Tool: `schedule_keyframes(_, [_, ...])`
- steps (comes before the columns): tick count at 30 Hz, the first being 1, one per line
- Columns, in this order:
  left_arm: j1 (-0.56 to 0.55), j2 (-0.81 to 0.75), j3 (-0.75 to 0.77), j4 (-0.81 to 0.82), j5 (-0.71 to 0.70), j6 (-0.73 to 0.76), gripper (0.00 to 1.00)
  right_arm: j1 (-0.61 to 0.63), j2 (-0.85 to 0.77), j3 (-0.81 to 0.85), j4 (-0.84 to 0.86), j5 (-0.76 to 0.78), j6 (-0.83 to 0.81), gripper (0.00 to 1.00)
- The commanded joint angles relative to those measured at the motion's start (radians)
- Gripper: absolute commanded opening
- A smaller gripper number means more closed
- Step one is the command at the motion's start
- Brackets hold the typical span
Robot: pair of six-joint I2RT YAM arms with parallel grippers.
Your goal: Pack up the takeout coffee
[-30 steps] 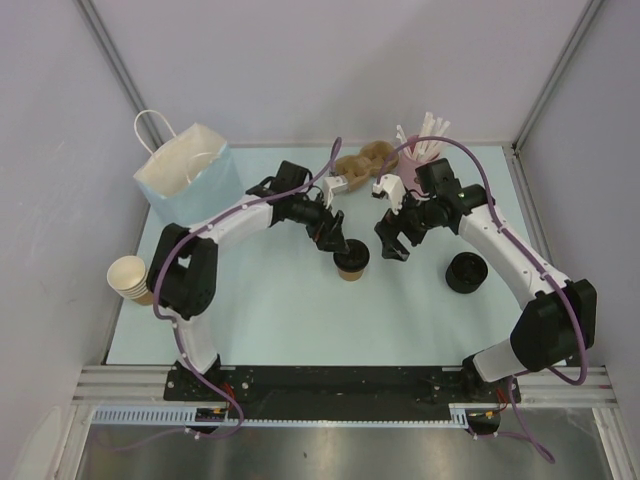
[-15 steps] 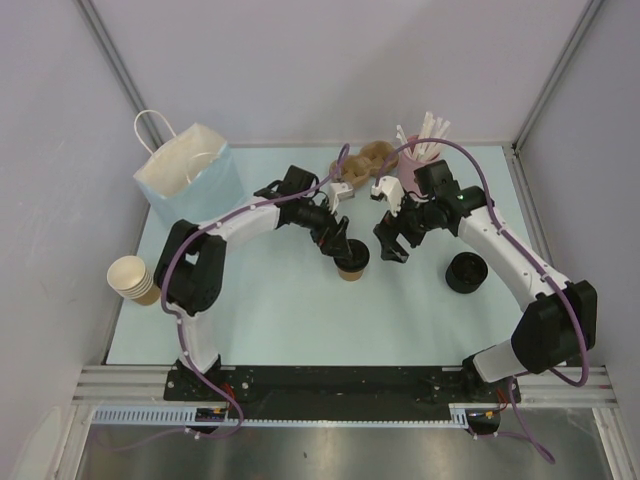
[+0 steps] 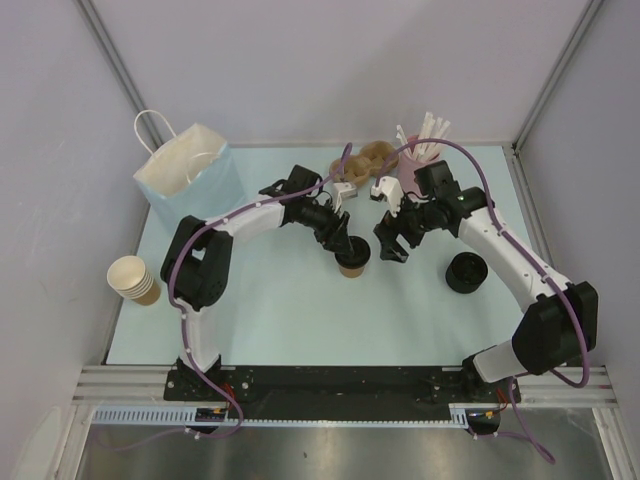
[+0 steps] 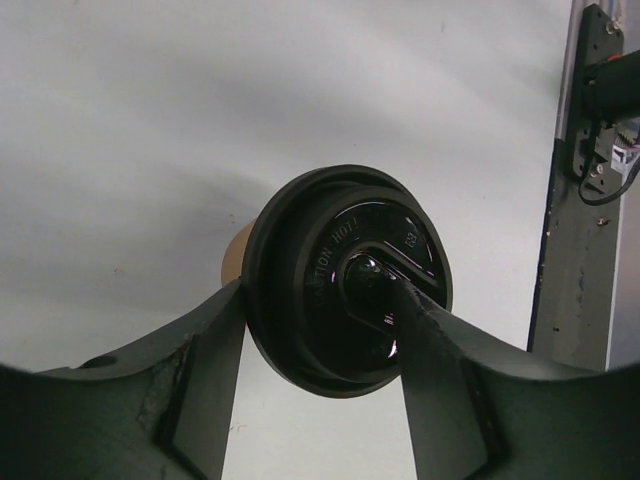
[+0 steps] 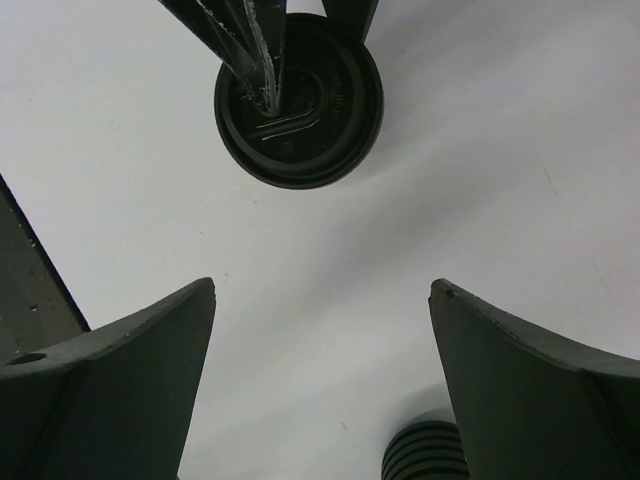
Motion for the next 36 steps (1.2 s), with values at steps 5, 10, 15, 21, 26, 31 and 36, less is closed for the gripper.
schedule_keyframes(5, [-0.006, 0.064, 0.002, -0.037, -0.016, 0.050, 0.52, 0.004, 0.064, -0.025, 0.137, -0.105, 0.084, 0.91])
schedule_keyframes(10, [-0.006, 0.081, -0.010, -0.045, -0.019, 0.064, 0.49, -0.021, 0.111, -0.025, 0.237, -0.138, 0.182, 0.86])
schedule_keyframes(15, [-0.006, 0.093, -0.015, -0.049, -0.026, 0.070, 0.48, -0.090, 0.177, -0.024, 0.315, -0.301, 0.272, 0.72])
schedule_keyframes(21, [-0.006, 0.103, -0.021, -0.051, -0.066, 0.070, 0.48, -0.128, 0.248, -0.024, 0.327, -0.349, 0.292, 0.49])
schedule_keyframes(26, [-0.006, 0.104, -0.035, -0.043, -0.106, 0.075, 0.50, -0.122, 0.294, -0.024, 0.335, -0.379, 0.315, 0.48])
schedule_keyframes(31, [-0.006, 0.113, -0.033, -0.037, -0.131, 0.066, 0.52, -0.108, 0.314, -0.024, 0.347, -0.395, 0.328, 0.47])
schedule_keyframes(36, [-0.006, 0.115, -0.029, -0.034, -0.135, 0.061, 0.52, -0.107, 0.334, -0.024, 0.353, -0.373, 0.338, 0.47])
